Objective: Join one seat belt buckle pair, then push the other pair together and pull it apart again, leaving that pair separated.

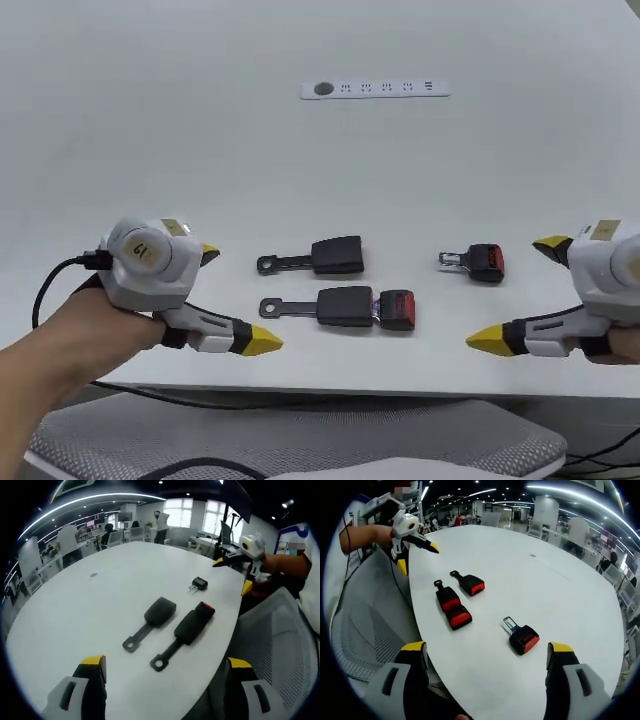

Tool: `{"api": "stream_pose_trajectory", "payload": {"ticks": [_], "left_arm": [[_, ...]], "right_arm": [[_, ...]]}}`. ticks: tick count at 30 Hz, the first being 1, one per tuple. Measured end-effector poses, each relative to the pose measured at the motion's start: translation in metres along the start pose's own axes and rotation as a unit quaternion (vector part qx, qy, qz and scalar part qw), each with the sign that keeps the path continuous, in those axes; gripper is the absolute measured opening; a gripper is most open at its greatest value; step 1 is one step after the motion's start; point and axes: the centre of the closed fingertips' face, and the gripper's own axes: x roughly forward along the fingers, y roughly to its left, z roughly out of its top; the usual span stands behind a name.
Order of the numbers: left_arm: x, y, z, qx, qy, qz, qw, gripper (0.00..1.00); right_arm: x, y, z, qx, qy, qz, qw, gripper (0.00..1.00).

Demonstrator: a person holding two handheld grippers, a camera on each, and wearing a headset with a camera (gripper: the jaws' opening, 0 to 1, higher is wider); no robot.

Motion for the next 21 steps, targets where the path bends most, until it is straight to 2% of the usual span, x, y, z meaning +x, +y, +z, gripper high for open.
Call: {"api": "stream_pose_trajectory", "payload": {"ticks": [5, 8, 12, 14, 21], "left_arm": [[-0.0061, 0.0035, -0.0022, -0.006, -0.005, 0.006, 1.0, 1.0], [-0.0081, 0.0019, -0.0016, -0.004, -0.008, 0.008, 0.9999, 1.0], [-0.0084, 0.0026, -0.0064, -0.009, -0.008, 0.009, 0.9999, 1.0], [-0.008, -0.0012, -0.0065, -0.008, -0.006, 0.007, 0.9999, 1.0], [-0.0088, -0.0003, -0.0031, -0.01, -0.014, 0.008, 0.9998, 1.0]], "right_arm": [[-0.0024, -0.0003, 0.0013, -0.003, 0.0, -0.001, 1.0, 1.0], [-0.0059, 0.0016, 0.0059, -0.004, -0.001, -0.002, 1.0, 1.0], [-0.0049, 0.0017, 0.0063, -0.007, -0.004, -0.002, 1.0, 1.0], [-0.0056, 0.0031, 0.0071, -0.004, -0.006, -0.003, 1.0, 1.0], [-0.0055, 0.0063, 0.0025, 0.004, -0.003, -0.005, 1.0, 1.0]]}}
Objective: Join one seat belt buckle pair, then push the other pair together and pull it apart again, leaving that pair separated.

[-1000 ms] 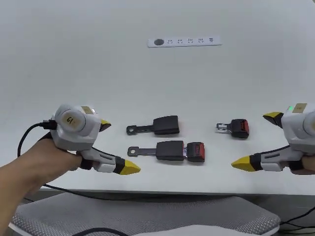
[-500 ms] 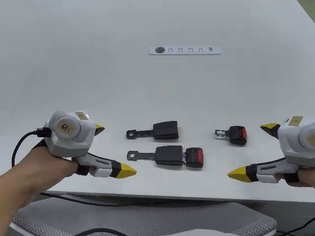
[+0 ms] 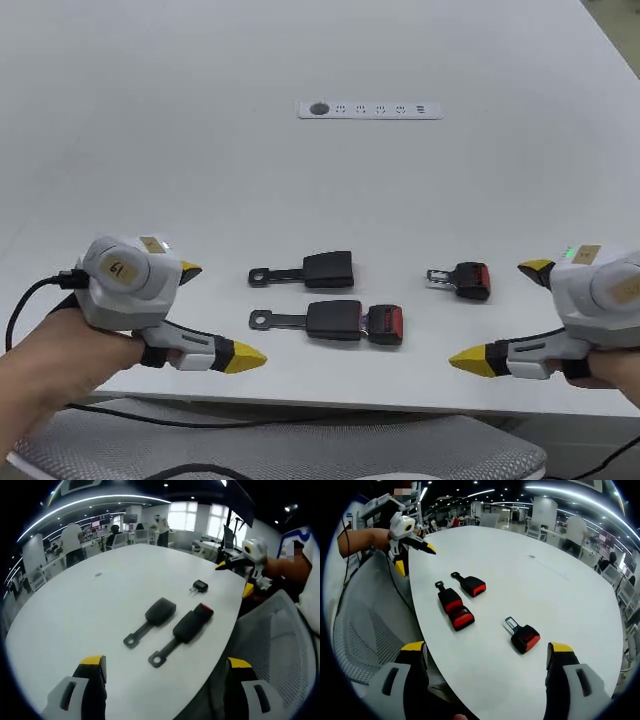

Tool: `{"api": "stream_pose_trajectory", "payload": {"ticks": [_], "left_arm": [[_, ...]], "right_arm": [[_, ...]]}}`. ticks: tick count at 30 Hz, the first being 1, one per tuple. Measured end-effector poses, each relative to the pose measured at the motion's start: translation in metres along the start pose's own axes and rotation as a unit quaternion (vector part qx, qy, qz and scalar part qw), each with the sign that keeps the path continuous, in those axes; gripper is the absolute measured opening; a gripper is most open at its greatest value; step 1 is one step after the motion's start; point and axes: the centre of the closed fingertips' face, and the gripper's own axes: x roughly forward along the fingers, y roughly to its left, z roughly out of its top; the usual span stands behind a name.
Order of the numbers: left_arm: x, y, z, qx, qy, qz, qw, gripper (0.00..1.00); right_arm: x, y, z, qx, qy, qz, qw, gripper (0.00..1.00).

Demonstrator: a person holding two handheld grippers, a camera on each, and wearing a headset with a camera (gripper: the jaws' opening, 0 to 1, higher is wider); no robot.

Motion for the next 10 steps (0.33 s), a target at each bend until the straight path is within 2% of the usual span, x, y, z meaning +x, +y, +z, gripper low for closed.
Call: {"api": "stream_pose_trajectory", "payload": {"ticks": [2, 4, 10], "left_arm": [[0.0, 0.0, 0.001, 0.0, -0.001, 0.001, 1.0, 1.0], [0.0, -0.001, 0.002, 0.0, -0.002, 0.002, 1.0, 1.0], [0.003, -0.005, 0.003, 0.003, -0.001, -0.001, 1.0, 1.0]], "right_arm": [[-0.002, 0.0, 0.0, 0.001, -0.001, -0.001, 1.0, 1.0], [0.0, -0.007, -0.005, 0.006, -0.002, -0.005, 1.0, 1.0], [-0.004, -0.008, -0.01, 0.024, -0.005, -0.013, 0.9996, 1.0]]}}
